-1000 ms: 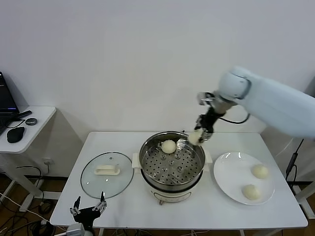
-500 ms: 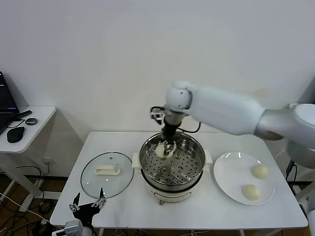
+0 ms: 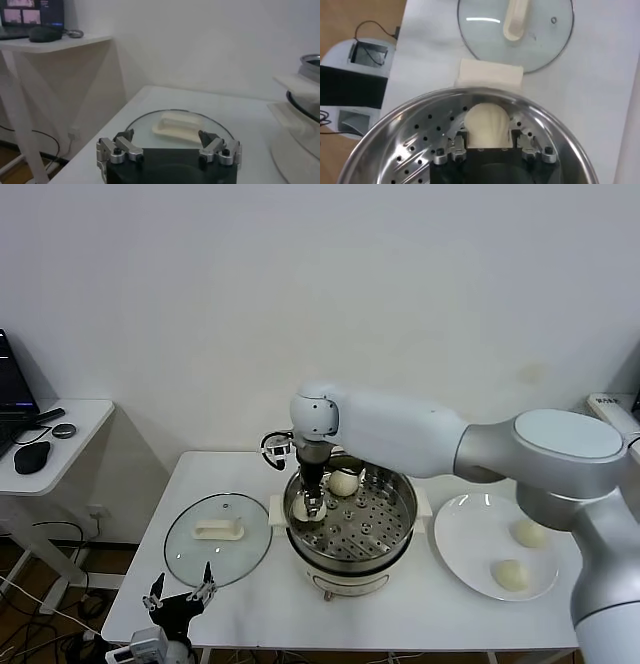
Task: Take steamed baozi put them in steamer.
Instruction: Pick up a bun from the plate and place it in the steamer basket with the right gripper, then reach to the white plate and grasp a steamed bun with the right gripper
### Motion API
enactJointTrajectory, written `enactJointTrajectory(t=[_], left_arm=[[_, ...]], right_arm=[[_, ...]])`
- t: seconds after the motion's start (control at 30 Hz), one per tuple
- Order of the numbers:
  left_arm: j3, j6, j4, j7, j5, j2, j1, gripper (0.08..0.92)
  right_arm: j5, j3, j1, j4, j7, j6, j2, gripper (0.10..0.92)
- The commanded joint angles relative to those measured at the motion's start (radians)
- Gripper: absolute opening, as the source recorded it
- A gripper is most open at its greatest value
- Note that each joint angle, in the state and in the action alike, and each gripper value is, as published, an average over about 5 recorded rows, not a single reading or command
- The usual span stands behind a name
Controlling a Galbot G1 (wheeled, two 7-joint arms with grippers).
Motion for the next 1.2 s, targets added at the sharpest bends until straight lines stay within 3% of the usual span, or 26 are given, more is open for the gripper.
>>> enactJointTrajectory(t=[0.03,0.23,0.33,0.53,0.77,0.9,1.2], left_arm=[[-0.002,0.001,-0.006,0.001,-0.004,-0.003,0.002,0.823],[-0.023,0.011,-0.01,0.006,-0.012,-0.025,-0.004,0.823],[-0.031,0.014,-0.015,0.008,-0.015,-0.029,0.001,0.823],[-0.047,0.022,-0.044,0.017,-0.012,-0.021,0.025,0.823],[-0.05,0.019,-0.103,0.012,0.02,-0.005,0.08,0.823],[-0.042,0.012,-0.141,0.007,0.047,-0.013,0.112,0.823],[-0.014,0.002,-0.162,-0.011,0.072,-0.024,0.176,0.823]], right_arm=[[-0.015,-0.002,-0.011,0.038,0.016,-0.007,-0.013,0.634],[-0.034,0.061,0.026,0.14,0.014,-0.001,-0.143,0.79],[-0.047,0.116,0.054,0.21,0.009,0.016,-0.249,0.818],[-0.092,0.306,0.068,0.325,-0.043,0.104,-0.556,0.823],[-0.211,0.394,-0.041,0.372,-0.104,0.339,-0.906,0.823],[-0.298,0.472,-0.193,0.374,-0.122,0.481,-1.004,0.823],[-0.475,0.783,-0.654,0.388,-0.154,0.576,-1.075,0.823]])
